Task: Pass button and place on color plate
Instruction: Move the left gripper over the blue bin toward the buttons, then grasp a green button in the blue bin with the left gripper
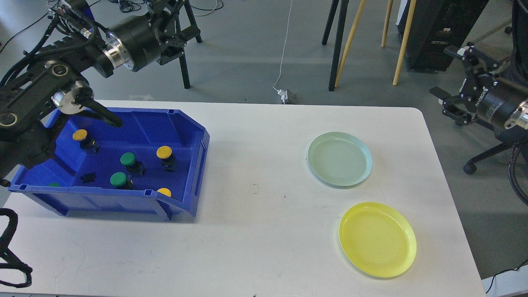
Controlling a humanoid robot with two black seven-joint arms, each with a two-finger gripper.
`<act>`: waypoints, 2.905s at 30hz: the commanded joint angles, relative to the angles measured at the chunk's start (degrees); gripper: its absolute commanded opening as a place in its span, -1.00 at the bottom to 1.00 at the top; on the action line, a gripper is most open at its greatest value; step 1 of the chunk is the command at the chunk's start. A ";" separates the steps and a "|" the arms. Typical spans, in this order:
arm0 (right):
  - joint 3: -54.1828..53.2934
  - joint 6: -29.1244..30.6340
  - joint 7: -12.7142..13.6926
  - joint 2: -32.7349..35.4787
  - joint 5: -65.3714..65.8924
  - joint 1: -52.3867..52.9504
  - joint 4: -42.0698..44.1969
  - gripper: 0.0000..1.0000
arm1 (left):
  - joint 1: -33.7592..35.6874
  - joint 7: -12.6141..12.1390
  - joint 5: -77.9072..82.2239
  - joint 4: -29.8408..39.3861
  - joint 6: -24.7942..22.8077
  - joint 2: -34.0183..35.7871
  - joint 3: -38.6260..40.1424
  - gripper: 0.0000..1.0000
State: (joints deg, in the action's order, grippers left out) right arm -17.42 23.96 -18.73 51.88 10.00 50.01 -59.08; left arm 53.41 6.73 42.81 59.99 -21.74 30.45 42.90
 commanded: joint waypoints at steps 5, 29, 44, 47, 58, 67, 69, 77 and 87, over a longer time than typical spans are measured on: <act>0.02 0.30 -0.08 0.42 -0.07 0.00 0.02 1.00 | 0.30 9.76 -0.71 -0.05 -0.40 2.43 1.82 1.00; -0.24 -0.14 -0.51 1.12 0.10 0.00 0.20 1.00 | 5.83 11.90 24.13 -2.10 -6.26 21.66 -2.65 0.99; -1.03 -0.05 -0.60 1.30 0.10 0.17 0.02 1.00 | 2.85 12.25 52.54 14.63 -6.26 30.11 -21.36 0.99; -1.56 -0.05 -0.60 1.82 0.10 0.18 -0.16 1.00 | 2.49 12.25 54.66 11.39 -6.26 29.15 -25.93 0.99; -1.82 -0.32 -0.60 2.00 0.45 0.44 -0.33 1.00 | 2.49 12.52 58.00 -5.84 -6.26 17.29 -34.81 0.99; -1.82 -0.40 -0.52 2.00 0.63 0.61 -0.42 1.00 | 1.09 11.99 58.09 -9.46 -6.26 12.36 -35.35 0.99; -1.82 -0.40 -0.52 2.00 0.72 0.61 -0.51 1.00 | -0.49 12.07 58.26 -9.81 -6.26 12.27 -35.35 0.99; -1.82 -0.40 -0.52 1.83 0.72 0.61 -0.51 1.00 | -1.81 12.43 58.18 -17.18 -6.26 7.97 -35.35 0.99; -1.74 -0.49 -0.34 1.56 0.72 0.88 -0.51 1.00 | -1.72 14.27 58.27 -25.36 -6.26 2.69 -35.43 0.94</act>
State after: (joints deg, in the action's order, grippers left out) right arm -19.20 23.46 -19.10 53.51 10.72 50.86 -59.61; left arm 51.71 20.42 100.92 36.62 -27.99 34.56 7.56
